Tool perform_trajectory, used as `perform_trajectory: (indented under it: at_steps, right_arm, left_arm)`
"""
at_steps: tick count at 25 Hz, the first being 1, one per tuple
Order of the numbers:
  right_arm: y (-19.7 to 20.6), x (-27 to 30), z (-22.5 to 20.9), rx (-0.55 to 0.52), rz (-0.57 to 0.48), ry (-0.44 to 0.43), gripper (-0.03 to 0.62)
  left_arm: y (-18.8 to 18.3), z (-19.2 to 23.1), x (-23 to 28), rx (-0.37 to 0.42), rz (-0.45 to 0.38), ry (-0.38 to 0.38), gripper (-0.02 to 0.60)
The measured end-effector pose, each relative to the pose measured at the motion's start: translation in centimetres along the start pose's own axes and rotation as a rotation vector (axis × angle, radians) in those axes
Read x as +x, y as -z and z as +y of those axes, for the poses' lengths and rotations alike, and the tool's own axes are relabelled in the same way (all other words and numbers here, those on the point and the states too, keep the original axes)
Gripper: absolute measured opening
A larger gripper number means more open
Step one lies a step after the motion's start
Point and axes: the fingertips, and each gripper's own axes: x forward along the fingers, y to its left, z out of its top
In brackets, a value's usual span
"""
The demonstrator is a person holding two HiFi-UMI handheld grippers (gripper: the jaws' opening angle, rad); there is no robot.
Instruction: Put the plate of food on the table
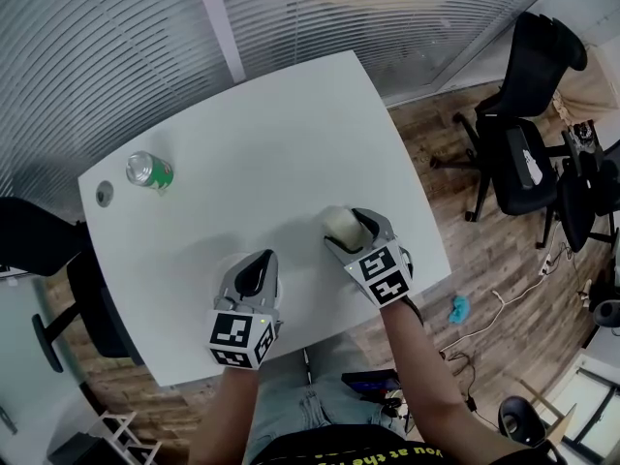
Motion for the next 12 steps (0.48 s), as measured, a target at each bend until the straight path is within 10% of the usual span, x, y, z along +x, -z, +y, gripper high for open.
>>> perform_trajectory:
  at_steps: [12]
  right_arm:
    - [-0.8,-1.0,0.7,0.040,-0.019,-0.005,0.327]
  left_arm:
    - [-0.5,1.6,-1.7,-0.004,-0.036,-0.045,0.000]
